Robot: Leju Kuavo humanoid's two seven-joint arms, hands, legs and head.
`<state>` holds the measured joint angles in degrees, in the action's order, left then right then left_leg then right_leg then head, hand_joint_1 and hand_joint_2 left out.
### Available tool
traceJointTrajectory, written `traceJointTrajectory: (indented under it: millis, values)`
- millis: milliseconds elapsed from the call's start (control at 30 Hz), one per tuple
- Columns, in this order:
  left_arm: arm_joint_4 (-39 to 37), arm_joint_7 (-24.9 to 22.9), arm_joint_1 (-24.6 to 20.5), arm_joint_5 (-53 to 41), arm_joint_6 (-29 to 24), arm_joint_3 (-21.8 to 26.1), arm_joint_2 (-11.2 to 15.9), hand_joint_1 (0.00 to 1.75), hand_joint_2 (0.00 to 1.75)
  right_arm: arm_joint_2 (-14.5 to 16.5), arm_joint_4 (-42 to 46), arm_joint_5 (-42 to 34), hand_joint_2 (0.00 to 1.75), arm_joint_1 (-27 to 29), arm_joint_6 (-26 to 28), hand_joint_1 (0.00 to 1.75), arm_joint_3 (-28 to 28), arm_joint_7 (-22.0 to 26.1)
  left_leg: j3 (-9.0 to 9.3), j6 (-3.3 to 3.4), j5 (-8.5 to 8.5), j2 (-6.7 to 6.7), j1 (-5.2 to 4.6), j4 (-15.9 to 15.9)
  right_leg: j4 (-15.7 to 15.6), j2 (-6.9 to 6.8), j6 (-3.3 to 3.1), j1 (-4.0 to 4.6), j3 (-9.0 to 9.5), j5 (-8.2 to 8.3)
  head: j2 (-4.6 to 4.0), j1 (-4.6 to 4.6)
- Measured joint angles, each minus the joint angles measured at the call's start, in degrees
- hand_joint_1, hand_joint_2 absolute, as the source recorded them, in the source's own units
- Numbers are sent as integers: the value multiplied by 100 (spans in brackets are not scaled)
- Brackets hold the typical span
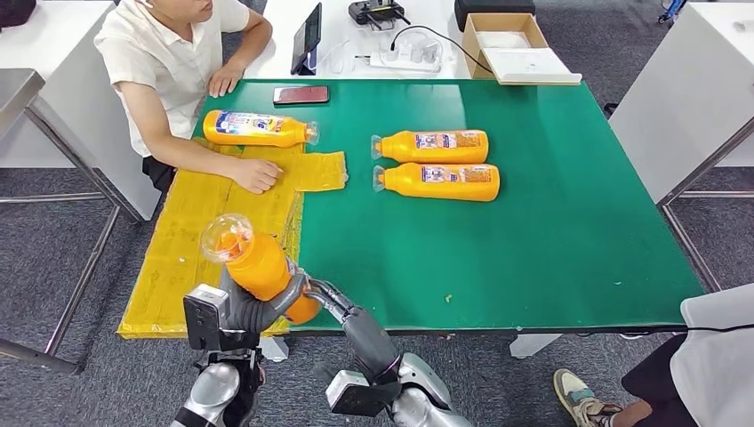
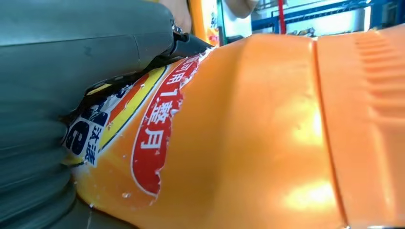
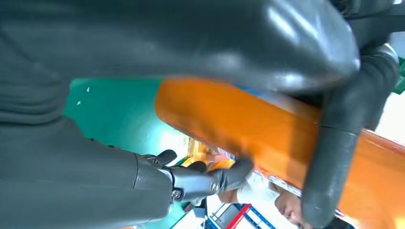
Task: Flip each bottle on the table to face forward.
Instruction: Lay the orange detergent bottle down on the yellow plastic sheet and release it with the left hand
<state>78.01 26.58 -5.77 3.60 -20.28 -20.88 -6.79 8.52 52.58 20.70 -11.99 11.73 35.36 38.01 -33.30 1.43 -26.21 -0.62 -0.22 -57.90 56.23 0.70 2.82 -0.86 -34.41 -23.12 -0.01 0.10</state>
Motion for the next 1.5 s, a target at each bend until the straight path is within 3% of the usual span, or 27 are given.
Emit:
traceJointTrajectory:
  millis: [500,667,767,867,933,1000,1100,1267,1400,1500]
  values:
    - [-89,-28,-44,20,-53,94,23,175,175,-5,167,2,0,32,44,0,44,-1,-1,0,0,3,-1,0,0,0,0,-1,-1,0,1,2]
    - [-195,-137,-144,390,37,382,45,175,175,-71,208,-32,0,69,249,0,11,-2,0,0,1,3,-1,0,0,0,0,-1,0,1,-1,2]
    - [-256,11,-212,126,-377,668,87,174,175,-152,286,-94,0,201,425,0,-175,3,-1,0,2,3,-1,0,1,-1,0,-1,0,1,1,2]
    - [-315,205,-260,-759,-1209,989,148,164,175,-246,413,-129,0,398,682,0,-512,13,-1,0,2,2,-1,0,1,-1,0,-2,-1,1,0,1]
    - [-402,241,-339,-1912,-1676,1241,172,154,175,-295,535,-158,0,529,888,0,-791,15,-4,0,2,-7,-2,0,0,-5,0,-2,-3,1,0,2]
    - [-550,188,-501,-2984,-1884,1452,186,129,175,-326,665,-188,0,625,1004,0,-1046,15,-6,1,2,-13,-3,0,0,-8,0,-3,-3,1,1,2]
    - [-792,6,-814,-3379,-1895,1526,246,93,175,-344,826,-253,0,737,1019,0,-1296,15,-5,2,3,-11,-3,0,0,-7,1,-4,-2,3,1,2]
    - [-902,-225,-1115,-3072,-1500,1561,436,87,175,-373,1044,-470,0,901,1041,0,-1641,17,-2,-1,6,1,-2,-1,2,-6,1,-2,-3,4,0,2]
    - [-951,-525,-1237,-3991,-1786,1541,600,87,175,-393,1157,-538,0,974,1026,0,-1846,17,-3,-1,6,1,-1,-1,2,-6,0,-1,-4,4,1,1]
    - [-1002,-596,-1283,-4153,-1829,1506,663,87,175,-393,1208,-540,0,1001,1023,0,-1921,17,-4,-1,6,1,-1,0,2,-6,0,-2,-5,3,0,2]
